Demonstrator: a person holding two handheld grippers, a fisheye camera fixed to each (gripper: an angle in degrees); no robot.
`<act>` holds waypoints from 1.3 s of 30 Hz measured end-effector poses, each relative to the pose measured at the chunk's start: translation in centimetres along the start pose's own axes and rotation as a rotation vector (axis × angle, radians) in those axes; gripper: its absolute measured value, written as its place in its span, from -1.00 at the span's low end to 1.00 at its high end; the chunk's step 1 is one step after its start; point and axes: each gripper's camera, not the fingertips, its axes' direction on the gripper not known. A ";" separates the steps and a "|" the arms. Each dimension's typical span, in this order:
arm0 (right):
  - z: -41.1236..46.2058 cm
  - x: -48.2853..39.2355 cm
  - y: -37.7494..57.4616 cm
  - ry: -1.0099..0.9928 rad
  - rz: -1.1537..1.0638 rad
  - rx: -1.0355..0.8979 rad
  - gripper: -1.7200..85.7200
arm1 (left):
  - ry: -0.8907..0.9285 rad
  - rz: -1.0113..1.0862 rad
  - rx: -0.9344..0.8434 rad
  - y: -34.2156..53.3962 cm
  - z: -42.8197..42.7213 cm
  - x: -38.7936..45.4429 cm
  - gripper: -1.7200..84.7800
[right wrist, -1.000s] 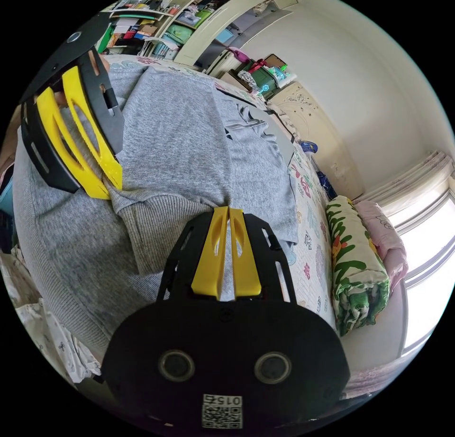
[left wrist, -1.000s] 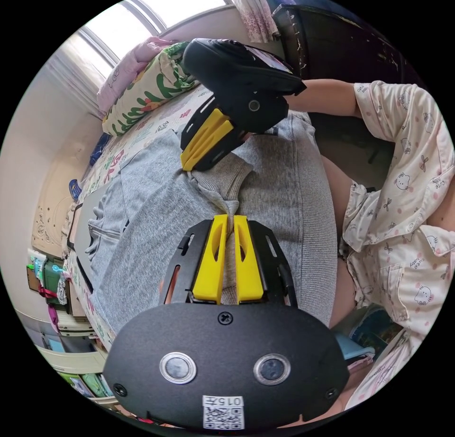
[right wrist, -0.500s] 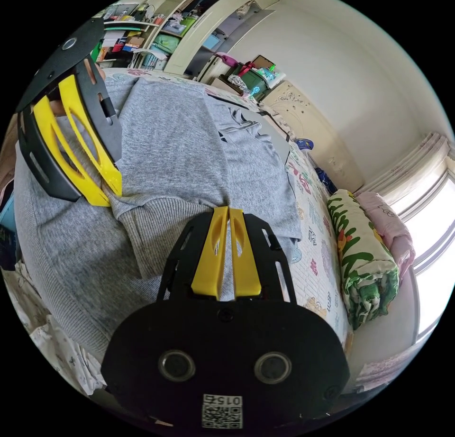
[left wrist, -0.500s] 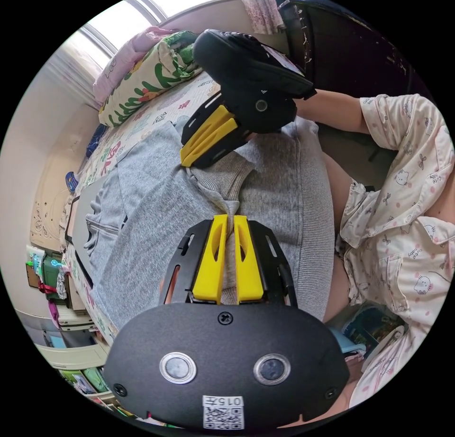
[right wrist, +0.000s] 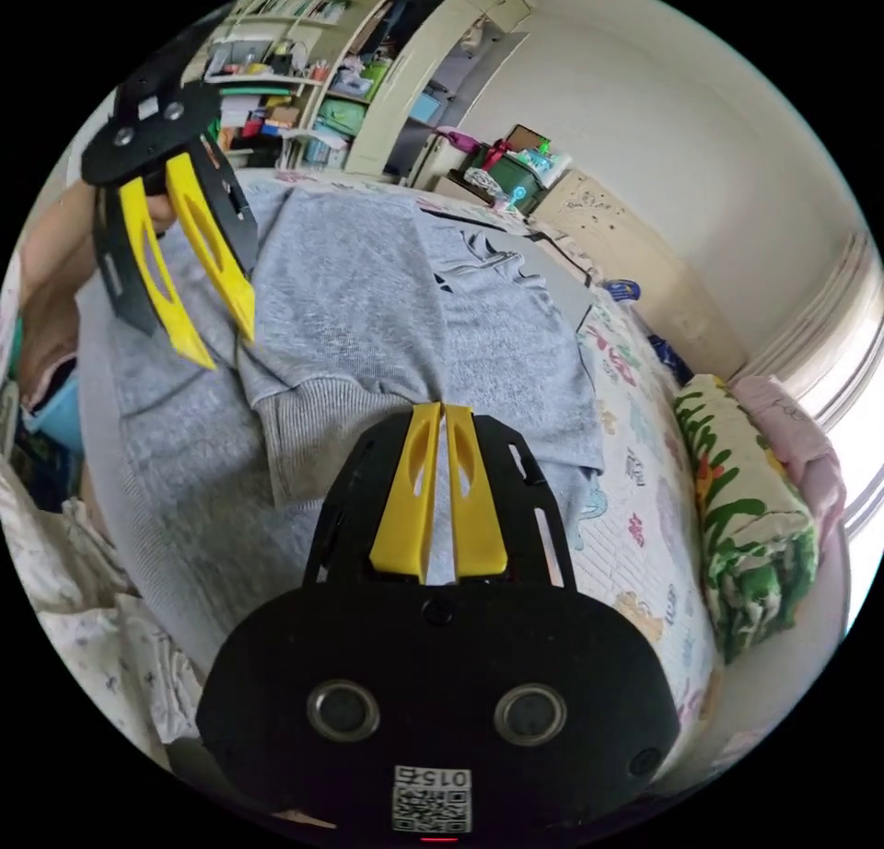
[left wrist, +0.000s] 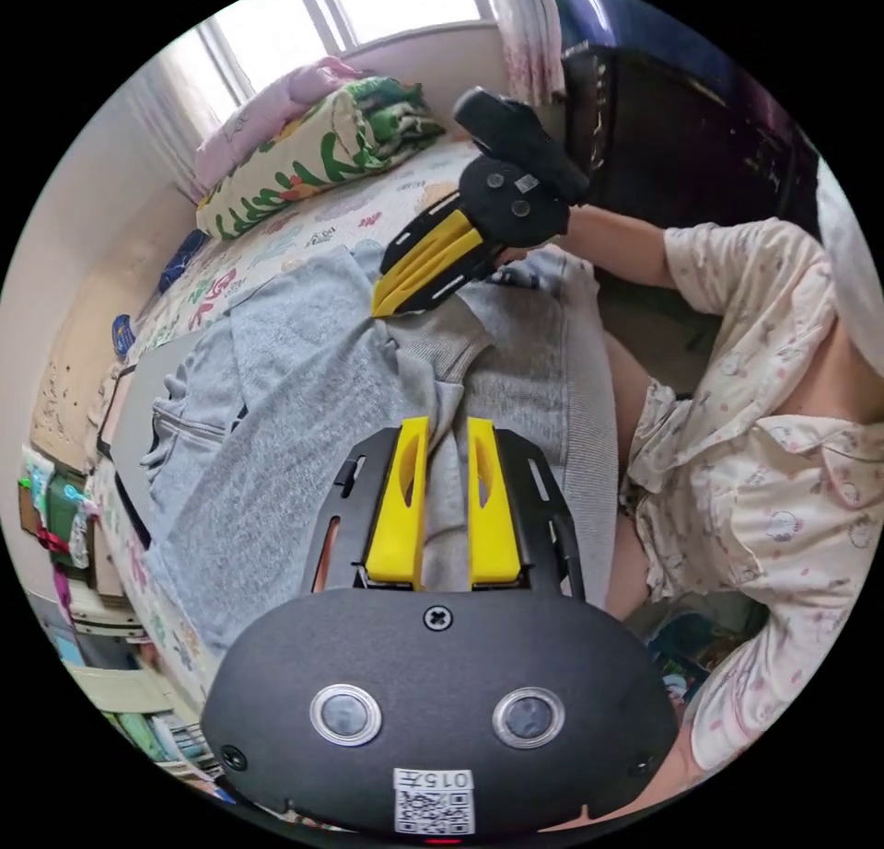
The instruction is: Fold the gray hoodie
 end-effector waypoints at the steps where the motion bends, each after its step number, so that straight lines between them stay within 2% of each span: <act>1: -1.0 2.9 -0.1 -0.065 0.035 0.039 -0.93 | -0.019 -0.048 0.044 0.9 -1.8 -2.2 -0.79; 6: -1.7 14.1 -4.0 -0.170 0.215 0.146 -0.84 | -0.252 -0.376 0.144 4.2 -6.0 -15.2 -0.77; 8: 1.0 18.3 -8.8 -0.197 0.257 0.146 -0.81 | -0.377 -0.549 0.159 5.4 -5.7 -23.1 -0.76; 11: 7.3 22.0 -15.9 -0.216 0.281 0.077 -0.74 | -0.440 -0.733 0.092 6.2 -2.9 -32.9 -0.75; 17: 20.3 25.3 -28.3 -0.189 0.319 -0.017 -0.71 | -0.469 -0.852 0.023 4.2 2.4 -44.8 -0.70; 21: 26.8 25.1 -34.1 -0.089 0.296 -0.080 -0.71 | -0.433 -0.872 0.036 1.9 4.5 -48.8 -0.70; 26: 33.9 23.6 -40.3 -0.029 0.279 -0.144 -0.70 | -0.434 -0.840 -0.095 -1.4 8.8 -51.5 -0.68; 32: 38.7 19.9 -44.3 0.084 0.202 -0.211 -0.70 | -0.395 -0.809 -0.101 -3.1 9.3 -51.6 -0.66; 39: 40.0 15.7 -46.0 0.040 0.133 -0.240 -0.82 | -0.380 -0.726 -0.105 -5.7 9.6 -48.4 -0.78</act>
